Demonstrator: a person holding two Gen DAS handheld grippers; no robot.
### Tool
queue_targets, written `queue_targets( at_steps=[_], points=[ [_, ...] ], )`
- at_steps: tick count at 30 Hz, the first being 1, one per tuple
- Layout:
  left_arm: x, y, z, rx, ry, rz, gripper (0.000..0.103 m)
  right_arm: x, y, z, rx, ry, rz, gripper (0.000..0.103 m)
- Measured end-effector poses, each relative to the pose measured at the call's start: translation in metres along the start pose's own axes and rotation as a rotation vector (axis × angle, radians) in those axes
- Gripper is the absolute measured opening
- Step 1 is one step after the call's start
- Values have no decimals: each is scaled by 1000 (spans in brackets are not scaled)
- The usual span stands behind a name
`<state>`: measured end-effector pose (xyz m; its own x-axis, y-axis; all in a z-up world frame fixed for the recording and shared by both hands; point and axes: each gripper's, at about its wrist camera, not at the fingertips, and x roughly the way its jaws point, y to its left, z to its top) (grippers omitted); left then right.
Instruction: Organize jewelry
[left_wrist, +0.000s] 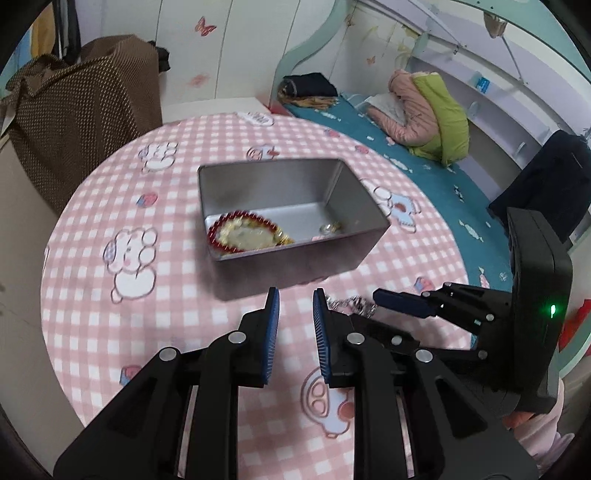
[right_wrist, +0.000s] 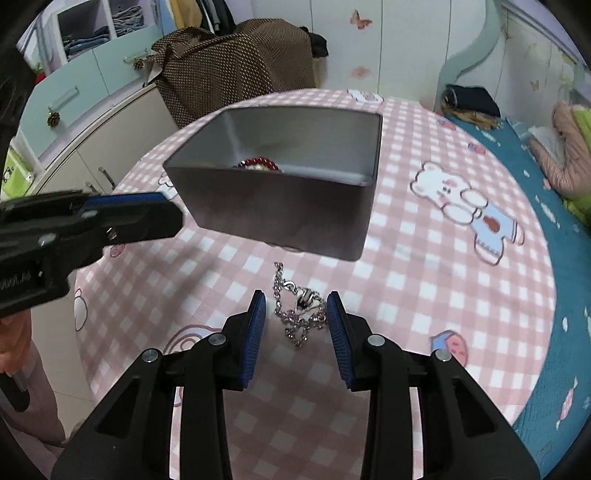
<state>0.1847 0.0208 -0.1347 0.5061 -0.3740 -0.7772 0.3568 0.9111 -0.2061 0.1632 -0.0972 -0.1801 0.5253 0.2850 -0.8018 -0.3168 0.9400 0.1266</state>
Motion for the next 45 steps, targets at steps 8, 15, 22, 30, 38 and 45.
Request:
queue_targets(
  at_steps=[8, 15, 22, 30, 38, 45],
  points=[
    [13, 0, -11, 1, 47, 5, 25, 2, -2, 3, 23, 12, -12, 23],
    [21, -4, -14, 7, 65, -12, 25, 1, 0, 9, 7, 18, -17, 14],
    [26, -6, -16, 6, 81, -24, 25, 13, 7, 7, -22, 55, -46, 13],
    [28, -9, -16, 2, 88, -27, 25, 5, 1, 7, 19, 26, -36, 12],
    [37, -23, -10, 17, 97, -41, 25, -37, -22, 8, 82, -89, -55, 12],
    [53, -45, -5, 45, 117, -56, 42, -47, -43, -3, 126, -103, -86, 12]
  ],
)
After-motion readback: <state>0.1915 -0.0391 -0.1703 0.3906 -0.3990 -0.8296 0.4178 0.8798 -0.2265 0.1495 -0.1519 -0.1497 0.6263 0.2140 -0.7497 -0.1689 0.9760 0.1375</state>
